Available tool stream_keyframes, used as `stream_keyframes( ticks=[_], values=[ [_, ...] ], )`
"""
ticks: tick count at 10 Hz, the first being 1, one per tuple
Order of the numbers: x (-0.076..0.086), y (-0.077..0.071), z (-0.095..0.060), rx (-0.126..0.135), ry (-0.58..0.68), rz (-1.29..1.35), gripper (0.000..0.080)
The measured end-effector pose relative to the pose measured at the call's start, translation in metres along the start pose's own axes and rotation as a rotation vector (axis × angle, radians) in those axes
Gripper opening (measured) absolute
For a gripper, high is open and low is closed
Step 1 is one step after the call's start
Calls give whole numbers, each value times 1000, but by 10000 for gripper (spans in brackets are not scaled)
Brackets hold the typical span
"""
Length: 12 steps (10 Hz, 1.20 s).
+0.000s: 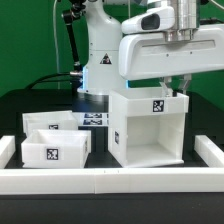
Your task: Assemble drawer
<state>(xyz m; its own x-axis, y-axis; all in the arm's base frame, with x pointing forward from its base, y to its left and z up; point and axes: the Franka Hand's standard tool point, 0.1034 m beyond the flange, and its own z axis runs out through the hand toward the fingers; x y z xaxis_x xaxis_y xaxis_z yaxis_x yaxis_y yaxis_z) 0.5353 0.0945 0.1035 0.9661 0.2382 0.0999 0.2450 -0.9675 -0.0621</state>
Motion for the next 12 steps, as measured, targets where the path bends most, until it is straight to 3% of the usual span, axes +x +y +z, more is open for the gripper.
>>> stream_keyframes(
  ticks=[4, 7, 12],
  values=[
    [36, 5, 3, 4, 42, 22, 38],
    [38, 4, 2, 4, 45, 32, 38],
    [41, -1, 1, 22, 57, 403, 38]
  ],
)
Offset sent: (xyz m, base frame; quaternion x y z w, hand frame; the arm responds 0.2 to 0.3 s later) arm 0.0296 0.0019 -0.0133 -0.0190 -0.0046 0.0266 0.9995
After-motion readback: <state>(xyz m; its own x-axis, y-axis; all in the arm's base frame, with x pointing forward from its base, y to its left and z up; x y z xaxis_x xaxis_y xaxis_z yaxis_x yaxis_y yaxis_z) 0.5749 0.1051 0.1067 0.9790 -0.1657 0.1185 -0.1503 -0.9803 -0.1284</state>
